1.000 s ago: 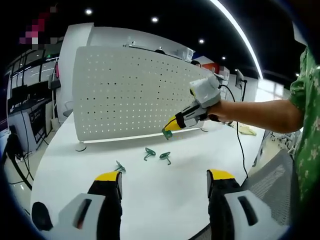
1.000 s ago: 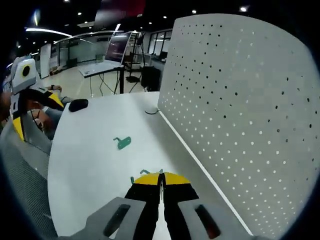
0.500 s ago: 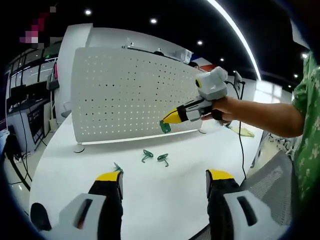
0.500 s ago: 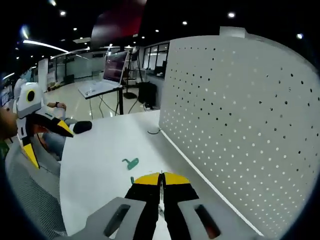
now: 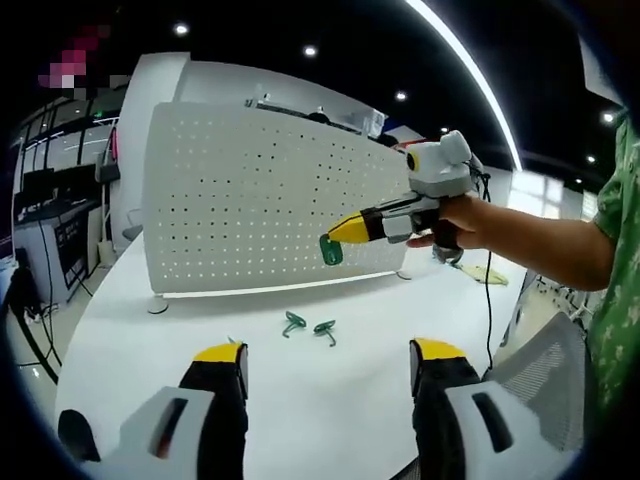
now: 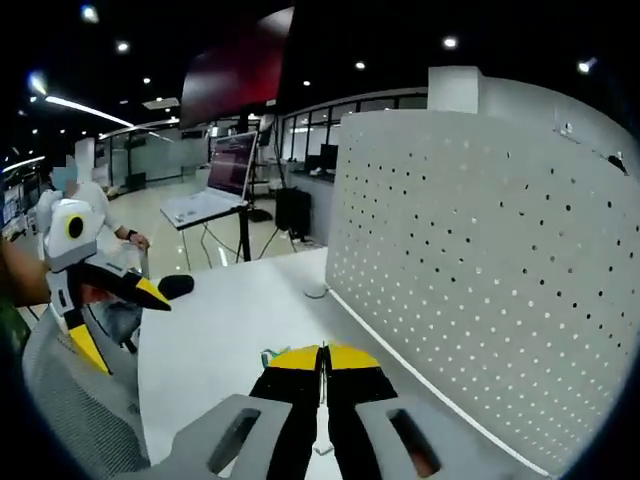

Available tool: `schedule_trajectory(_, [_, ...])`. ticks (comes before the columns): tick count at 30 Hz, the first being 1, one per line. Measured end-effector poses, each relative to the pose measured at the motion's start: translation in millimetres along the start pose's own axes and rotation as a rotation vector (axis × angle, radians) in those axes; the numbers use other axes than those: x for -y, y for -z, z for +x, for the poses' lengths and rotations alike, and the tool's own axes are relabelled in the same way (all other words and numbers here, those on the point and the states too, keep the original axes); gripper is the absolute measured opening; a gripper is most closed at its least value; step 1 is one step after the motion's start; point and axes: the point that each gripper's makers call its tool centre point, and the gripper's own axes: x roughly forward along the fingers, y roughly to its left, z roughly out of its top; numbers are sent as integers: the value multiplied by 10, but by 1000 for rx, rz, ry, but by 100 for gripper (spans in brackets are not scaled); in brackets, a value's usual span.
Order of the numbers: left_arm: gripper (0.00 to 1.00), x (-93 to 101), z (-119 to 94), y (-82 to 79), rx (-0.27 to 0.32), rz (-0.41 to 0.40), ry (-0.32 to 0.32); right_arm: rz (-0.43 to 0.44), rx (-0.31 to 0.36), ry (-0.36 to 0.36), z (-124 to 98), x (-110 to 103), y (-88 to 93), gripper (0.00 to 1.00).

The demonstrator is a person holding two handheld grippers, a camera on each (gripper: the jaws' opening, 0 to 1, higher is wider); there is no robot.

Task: Insert the hook assembly into the mounting plate slot until the hook locks in place.

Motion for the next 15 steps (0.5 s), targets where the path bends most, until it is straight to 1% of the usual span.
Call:
schedule_trajectory(2, [67, 5, 19, -23, 4, 4, 3, 15, 19, -4, -15, -24, -53, 0])
schedule_trajectory(5, [65, 15, 46, -99, 17, 13, 7, 18, 30, -1, -36, -57, -96, 0])
schedule_trajectory(11, [64, 21, 126, -312, 53, 41, 11, 26, 56, 7, -64, -72, -178, 0])
schedule_trajectory(15, [63, 23, 158, -459, 82, 55, 7, 41, 83, 13, -102, -66, -274, 0])
